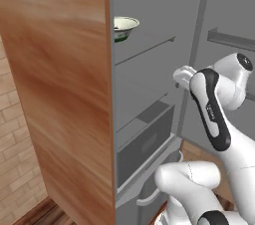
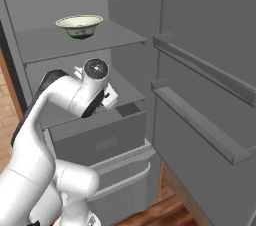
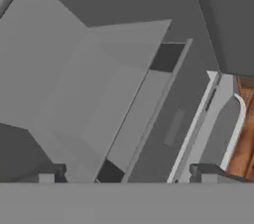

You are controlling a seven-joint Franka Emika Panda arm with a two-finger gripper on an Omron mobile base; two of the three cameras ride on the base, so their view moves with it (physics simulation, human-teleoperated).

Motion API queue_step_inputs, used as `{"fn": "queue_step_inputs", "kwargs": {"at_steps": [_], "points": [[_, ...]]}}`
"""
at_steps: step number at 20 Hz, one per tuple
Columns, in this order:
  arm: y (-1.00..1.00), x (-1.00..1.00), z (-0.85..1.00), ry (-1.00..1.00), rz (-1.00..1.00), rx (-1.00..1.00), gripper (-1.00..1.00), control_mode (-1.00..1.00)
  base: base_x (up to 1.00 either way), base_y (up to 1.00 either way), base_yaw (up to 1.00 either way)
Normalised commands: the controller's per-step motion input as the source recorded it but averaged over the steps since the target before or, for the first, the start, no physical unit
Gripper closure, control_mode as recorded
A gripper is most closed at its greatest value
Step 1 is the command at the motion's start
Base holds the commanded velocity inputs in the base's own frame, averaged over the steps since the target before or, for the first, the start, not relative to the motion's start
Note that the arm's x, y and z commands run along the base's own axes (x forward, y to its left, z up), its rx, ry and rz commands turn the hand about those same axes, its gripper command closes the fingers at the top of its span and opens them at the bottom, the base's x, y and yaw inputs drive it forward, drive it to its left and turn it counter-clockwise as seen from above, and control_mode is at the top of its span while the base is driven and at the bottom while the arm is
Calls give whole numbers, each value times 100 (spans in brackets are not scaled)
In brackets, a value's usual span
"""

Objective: Move the mug from next to the sink to the open cabinet. Then, move the bowl with the tomato to the fridge to clear the area for faucet cleaning.

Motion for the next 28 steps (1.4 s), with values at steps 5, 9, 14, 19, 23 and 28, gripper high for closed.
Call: {"fn": "queue_step_inputs", "kwargs": {"at_steps": [5, 9, 14, 19, 23, 28], "points": [[20, -80, -41, 48, 35, -37, -100, -100, 0, 0, 0], [17, -68, -30, 17, 27, -19, -100, -100, 0, 0, 0], [0, 0, 0, 0, 0, 0, -100, 100, -94, 47, 49], [0, 0, 0, 0, 0, 0, -100, 100, -52, 45, 79], [0, 0, 0, 0, 0, 0, -100, 100, -37, 71, 81], [0, 0, 0, 0, 0, 0, -100, 100, -27, 94, 72]]}}
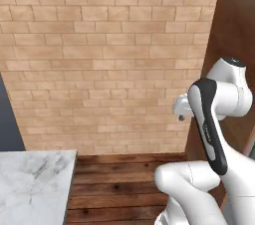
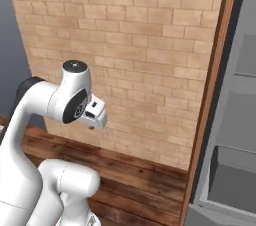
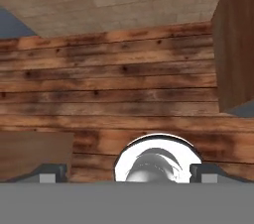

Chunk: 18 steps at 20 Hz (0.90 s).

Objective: Move the mug from next to the sink to the open cabinet. Then, move the bowl with the tomato to the fridge to clear the area for faucet cleaning.

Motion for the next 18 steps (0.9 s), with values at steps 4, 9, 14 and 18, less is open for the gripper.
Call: {"fn": "queue_step_inputs", "kwargs": {"at_steps": [4, 9, 14, 18], "points": [[0, 0, 0, 0, 0, 0, -100, 100, 69, 47, 40], [0, 0, 0, 0, 0, 0, -100, 100, 100, 0, 18], [0, 0, 0, 0, 0, 0, -100, 100, 100, 0, 1], [0, 0, 0, 0, 0, 0, -100, 100, 100, 25, 20]]}}
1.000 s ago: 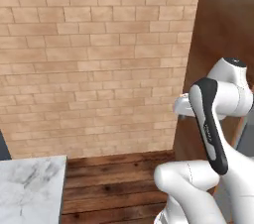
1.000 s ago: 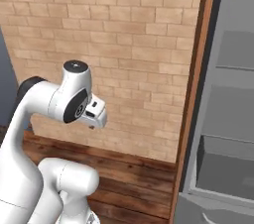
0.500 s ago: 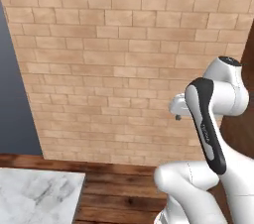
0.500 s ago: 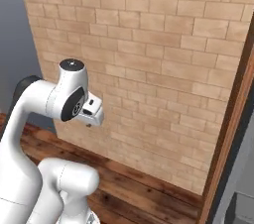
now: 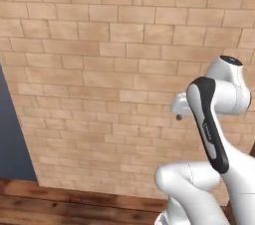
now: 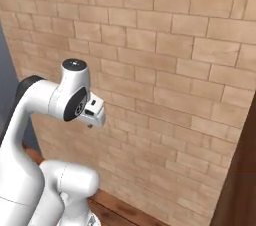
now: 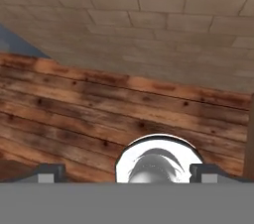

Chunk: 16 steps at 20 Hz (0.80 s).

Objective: Move the mug from next to the sink to the open cabinet. Then, move the bowl with the tomato to the fridge to clear the area for faucet cleaning.

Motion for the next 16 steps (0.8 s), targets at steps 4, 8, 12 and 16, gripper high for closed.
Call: {"fn": "queue_step_inputs", "kwargs": {"at_steps": [4, 8, 12, 16], "points": [[0, 0, 0, 0, 0, 0, -100, 100, 61, 32, 61], [0, 0, 0, 0, 0, 0, -100, 100, 5, 36, 76], [0, 0, 0, 0, 0, 0, -100, 100, 17, 40, 71], [0, 0, 0, 0, 0, 0, -100, 100, 40, 37, 65]]}}
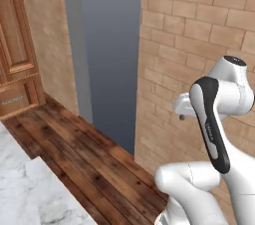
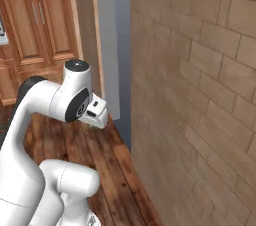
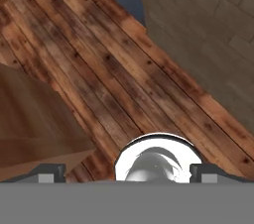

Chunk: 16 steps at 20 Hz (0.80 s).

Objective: Move the mug from next to the sink to the open cabinet. Then, move the bowl with the tomato to the fridge to clear the area for faucet cleaning.

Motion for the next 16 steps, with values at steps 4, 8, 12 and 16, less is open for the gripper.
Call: {"fn": "queue_step_inputs", "kwargs": {"at_steps": [4, 8, 12, 16], "points": [[0, 0, 0, 0, 0, 0, -100, 100, 81, 14, 61], [0, 0, 0, 0, 0, 0, -100, 100, 100, 1, 48], [0, 0, 0, 0, 0, 0, -100, 100, 100, 11, 40], [0, 0, 0, 0, 0, 0, -100, 100, 100, 4, 32]]}}
